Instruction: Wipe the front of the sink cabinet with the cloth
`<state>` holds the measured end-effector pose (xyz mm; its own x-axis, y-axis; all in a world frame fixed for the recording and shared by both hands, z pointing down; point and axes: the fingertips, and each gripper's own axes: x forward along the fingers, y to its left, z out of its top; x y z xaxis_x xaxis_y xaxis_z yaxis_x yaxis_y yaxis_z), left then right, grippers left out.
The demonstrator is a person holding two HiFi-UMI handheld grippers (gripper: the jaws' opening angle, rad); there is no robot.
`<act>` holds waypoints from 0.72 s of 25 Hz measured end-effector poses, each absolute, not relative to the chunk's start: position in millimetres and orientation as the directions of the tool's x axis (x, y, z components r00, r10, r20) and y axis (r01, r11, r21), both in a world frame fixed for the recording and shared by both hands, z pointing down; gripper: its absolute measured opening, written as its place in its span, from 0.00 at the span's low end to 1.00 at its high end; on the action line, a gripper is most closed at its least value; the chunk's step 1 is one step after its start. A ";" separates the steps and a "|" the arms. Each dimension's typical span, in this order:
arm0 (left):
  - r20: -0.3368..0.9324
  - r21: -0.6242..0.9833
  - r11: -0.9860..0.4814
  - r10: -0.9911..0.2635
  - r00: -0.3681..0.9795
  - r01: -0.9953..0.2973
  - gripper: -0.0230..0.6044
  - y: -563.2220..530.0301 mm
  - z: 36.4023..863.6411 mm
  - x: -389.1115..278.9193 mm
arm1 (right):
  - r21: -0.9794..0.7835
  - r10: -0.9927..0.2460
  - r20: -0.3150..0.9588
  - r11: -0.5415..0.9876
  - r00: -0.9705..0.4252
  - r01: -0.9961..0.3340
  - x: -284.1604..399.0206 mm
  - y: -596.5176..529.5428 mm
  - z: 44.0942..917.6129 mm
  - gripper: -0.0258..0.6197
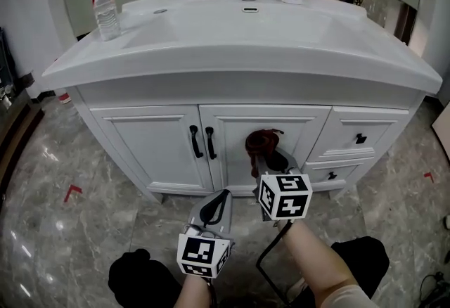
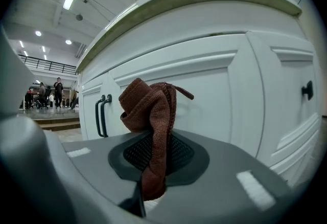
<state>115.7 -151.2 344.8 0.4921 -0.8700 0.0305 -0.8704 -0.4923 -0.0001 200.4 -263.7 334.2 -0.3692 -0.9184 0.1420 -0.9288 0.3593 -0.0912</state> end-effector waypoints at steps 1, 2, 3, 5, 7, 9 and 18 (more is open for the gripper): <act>0.033 -0.003 -0.498 -0.867 0.498 -0.867 0.04 -151.8 345.9 119.3 | -0.092 -0.924 0.141 0.345 -0.355 -0.934 210.7 -263.6 334.2 0.16; 0.035 -0.006 -0.503 -0.864 0.503 -0.864 0.04 -152.1 346.9 122.8 | -0.096 -0.930 0.139 0.329 -0.340 -0.939 221.2 -263.3 334.0 0.16; 0.037 -0.009 -0.507 -0.861 0.507 -0.862 0.04 -152.3 348.1 126.1 | -0.101 -0.936 0.136 0.313 -0.325 -0.944 231.9 -262.8 333.5 0.16; 0.043 -0.012 -0.516 -0.856 0.515 -0.857 0.04 -152.3 351.2 132.6 | -0.110 -0.946 0.132 0.283 -0.296 -0.953 252.3 -261.8 332.2 0.16; 0.051 -0.014 -0.524 -0.851 0.523 -0.851 0.04 -152.2 354.1 138.6 | -0.117 -0.955 0.129 0.253 -0.267 -0.960 269.8 -260.8 330.5 0.16; 0.058 -0.015 -0.532 -0.846 0.530 -0.847 0.04 -152.4 355.7 143.4 | -0.122 -0.963 0.128 0.222 -0.237 -0.967 285.9 -259.9 329.3 0.16; 0.063 -0.009 -0.543 -0.839 0.541 -0.840 0.04 -152.5 359.6 154.6 | -0.138 -0.978 0.132 0.143 -0.161 -0.980 329.4 -252.4 333.9 0.16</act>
